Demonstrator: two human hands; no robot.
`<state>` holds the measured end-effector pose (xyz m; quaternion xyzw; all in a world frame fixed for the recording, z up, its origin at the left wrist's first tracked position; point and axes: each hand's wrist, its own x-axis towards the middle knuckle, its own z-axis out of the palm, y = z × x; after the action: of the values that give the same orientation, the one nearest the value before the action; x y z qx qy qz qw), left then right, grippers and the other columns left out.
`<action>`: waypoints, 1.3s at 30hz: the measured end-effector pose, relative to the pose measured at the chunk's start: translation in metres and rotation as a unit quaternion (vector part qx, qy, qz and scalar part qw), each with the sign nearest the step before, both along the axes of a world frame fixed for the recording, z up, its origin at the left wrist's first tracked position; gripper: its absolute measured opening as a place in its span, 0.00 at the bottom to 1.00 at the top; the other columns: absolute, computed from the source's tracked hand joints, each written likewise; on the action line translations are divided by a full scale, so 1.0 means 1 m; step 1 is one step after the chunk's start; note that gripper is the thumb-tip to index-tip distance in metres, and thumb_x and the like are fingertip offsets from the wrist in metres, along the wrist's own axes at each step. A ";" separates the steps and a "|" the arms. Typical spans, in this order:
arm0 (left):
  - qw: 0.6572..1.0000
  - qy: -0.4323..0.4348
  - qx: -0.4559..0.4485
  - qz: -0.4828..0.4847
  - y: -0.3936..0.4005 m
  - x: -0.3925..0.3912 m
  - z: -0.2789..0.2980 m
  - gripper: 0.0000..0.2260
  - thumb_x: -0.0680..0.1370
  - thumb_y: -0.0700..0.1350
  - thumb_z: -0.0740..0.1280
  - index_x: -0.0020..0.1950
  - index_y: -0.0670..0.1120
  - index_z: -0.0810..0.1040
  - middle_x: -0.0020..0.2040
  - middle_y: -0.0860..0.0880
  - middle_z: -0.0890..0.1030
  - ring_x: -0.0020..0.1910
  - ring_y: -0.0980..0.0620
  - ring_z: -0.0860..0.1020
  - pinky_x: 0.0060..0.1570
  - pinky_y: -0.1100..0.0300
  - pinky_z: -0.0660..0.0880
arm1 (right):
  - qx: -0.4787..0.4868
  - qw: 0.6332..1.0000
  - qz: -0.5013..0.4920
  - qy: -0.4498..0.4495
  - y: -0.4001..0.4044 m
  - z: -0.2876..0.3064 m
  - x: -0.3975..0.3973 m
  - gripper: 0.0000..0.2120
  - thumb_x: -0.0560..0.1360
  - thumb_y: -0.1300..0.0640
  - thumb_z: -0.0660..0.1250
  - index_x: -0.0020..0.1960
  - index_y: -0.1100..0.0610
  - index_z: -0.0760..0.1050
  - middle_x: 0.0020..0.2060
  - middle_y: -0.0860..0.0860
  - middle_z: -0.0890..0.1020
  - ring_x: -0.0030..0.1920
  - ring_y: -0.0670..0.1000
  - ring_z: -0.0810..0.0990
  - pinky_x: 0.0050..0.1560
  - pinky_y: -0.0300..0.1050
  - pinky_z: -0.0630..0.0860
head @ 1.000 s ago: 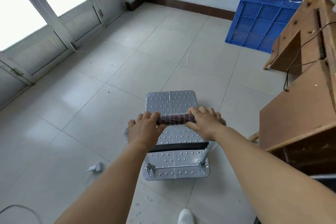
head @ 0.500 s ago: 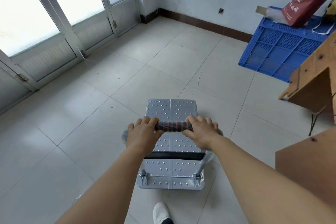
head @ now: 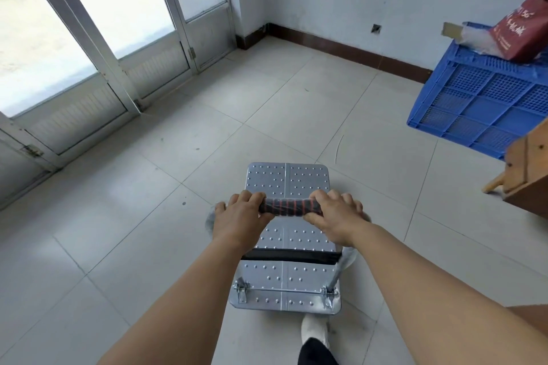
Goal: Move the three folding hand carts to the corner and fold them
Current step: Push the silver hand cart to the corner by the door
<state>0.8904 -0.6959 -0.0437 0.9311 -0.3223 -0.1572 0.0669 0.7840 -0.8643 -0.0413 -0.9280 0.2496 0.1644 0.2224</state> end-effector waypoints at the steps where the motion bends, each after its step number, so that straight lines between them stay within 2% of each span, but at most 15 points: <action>1: 1.000 -0.001 0.000 0.003 -0.009 0.010 0.000 0.17 0.80 0.58 0.56 0.66 0.55 0.67 0.63 0.52 0.72 0.64 0.49 0.69 0.66 0.49 0.63 | -0.001 1.000 0.002 -0.002 -0.010 -0.001 0.011 0.18 0.77 0.39 0.58 0.64 0.46 0.65 0.60 0.51 0.69 0.61 0.55 0.65 0.64 0.51 0.59; 17: 0.997 0.000 -0.018 0.078 -0.140 0.178 -0.004 0.16 0.80 0.58 0.58 0.66 0.54 0.68 0.63 0.51 0.72 0.64 0.48 0.68 0.66 0.50 0.61 | -0.022 0.998 0.060 -0.020 -0.151 -0.009 0.203 0.19 0.77 0.39 0.58 0.64 0.46 0.65 0.60 0.51 0.70 0.61 0.55 0.65 0.63 0.51 0.59; 28: 0.998 0.003 -0.029 0.059 -0.218 0.317 -0.008 0.16 0.80 0.59 0.56 0.65 0.54 0.67 0.61 0.52 0.72 0.63 0.48 0.68 0.67 0.48 0.61 | -0.032 0.998 0.046 0.007 -0.229 -0.003 0.342 0.18 0.77 0.39 0.57 0.63 0.45 0.64 0.59 0.50 0.69 0.60 0.54 0.66 0.60 0.49 0.59; 39: 0.998 0.001 -0.029 0.054 -0.294 0.471 -0.008 0.16 0.80 0.57 0.57 0.65 0.54 0.68 0.62 0.51 0.72 0.63 0.48 0.68 0.66 0.49 0.62 | -0.022 0.999 0.041 -0.012 -0.306 -0.007 0.491 0.18 0.77 0.39 0.58 0.64 0.45 0.65 0.60 0.50 0.70 0.61 0.54 0.66 0.60 0.50 0.60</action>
<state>1.3619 -0.9903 -0.0514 0.9446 -0.2759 -0.1452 0.1023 1.2751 -1.1707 -0.0480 -0.9441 0.2118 0.1570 0.1981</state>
